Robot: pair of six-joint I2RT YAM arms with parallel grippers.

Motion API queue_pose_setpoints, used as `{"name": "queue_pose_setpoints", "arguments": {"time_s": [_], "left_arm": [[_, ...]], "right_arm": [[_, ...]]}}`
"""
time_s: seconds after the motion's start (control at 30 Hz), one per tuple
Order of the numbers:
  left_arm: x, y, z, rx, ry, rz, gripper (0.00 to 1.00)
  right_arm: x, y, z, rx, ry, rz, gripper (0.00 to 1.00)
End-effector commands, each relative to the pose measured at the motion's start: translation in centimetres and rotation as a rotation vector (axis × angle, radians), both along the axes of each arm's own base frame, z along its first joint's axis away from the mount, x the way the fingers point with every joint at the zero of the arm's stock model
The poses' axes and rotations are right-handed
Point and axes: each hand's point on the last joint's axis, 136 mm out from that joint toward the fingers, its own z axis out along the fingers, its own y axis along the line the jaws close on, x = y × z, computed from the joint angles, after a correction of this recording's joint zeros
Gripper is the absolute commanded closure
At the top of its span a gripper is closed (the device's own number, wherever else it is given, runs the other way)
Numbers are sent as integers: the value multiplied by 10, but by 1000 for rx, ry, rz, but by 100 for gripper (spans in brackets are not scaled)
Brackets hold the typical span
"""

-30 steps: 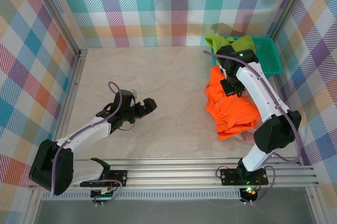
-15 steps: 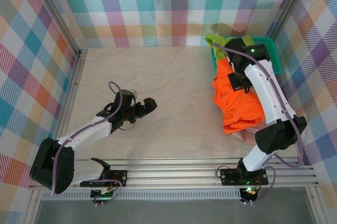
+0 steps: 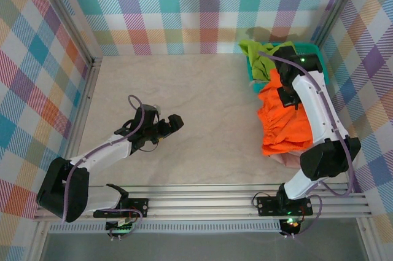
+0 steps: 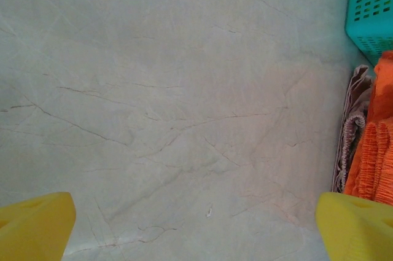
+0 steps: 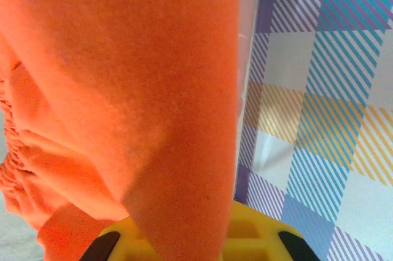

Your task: Fold and stack the shorts

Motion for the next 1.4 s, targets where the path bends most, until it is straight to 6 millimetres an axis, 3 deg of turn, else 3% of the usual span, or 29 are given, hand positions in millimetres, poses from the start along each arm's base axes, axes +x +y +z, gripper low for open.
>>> {"name": "queue_pose_setpoints", "arguments": {"time_s": [0.0,0.27,0.5,0.53,0.57,0.6,0.7,0.73,0.8,0.83,1.07,1.23,1.37], "left_arm": [[9,-3,3,-24,-15,-2,0],[17,-12,1,-46,-8,-23,0],[21,-17,1,-64,-10,-34,0],[21,-18,2,-66,-11,-37,0],[21,-18,2,-66,-13,-39,0],[21,-18,3,-66,-14,-40,0],[19,-17,4,-62,-18,-44,0],[19,-17,4,-60,-18,-45,0],[18,-17,5,-58,-20,-45,0],[18,-17,5,-60,-21,-46,0],[19,-18,8,-74,-32,-44,0],[16,-15,15,-72,-51,-41,0],[13,-11,19,-58,-63,-38,0]], "right_arm": [[1,-31,8,-112,-40,-40,100],[12,-55,-18,-178,1,-51,98],[17,-83,-35,-291,35,-87,86],[16,-87,-34,-301,36,-101,80],[14,-93,-31,-313,30,-120,66],[13,-97,-27,-320,17,-141,41],[7,-107,-10,-306,-49,-225,11],[5,-106,-3,-291,-76,-243,6],[3,-91,1,-162,-132,-279,2],[5,-74,-1,-31,-156,-279,0],[22,70,-2,860,-243,-120,1],[21,118,-9,1206,-257,-127,0],[10,134,-39,1342,-223,-166,1]]}}
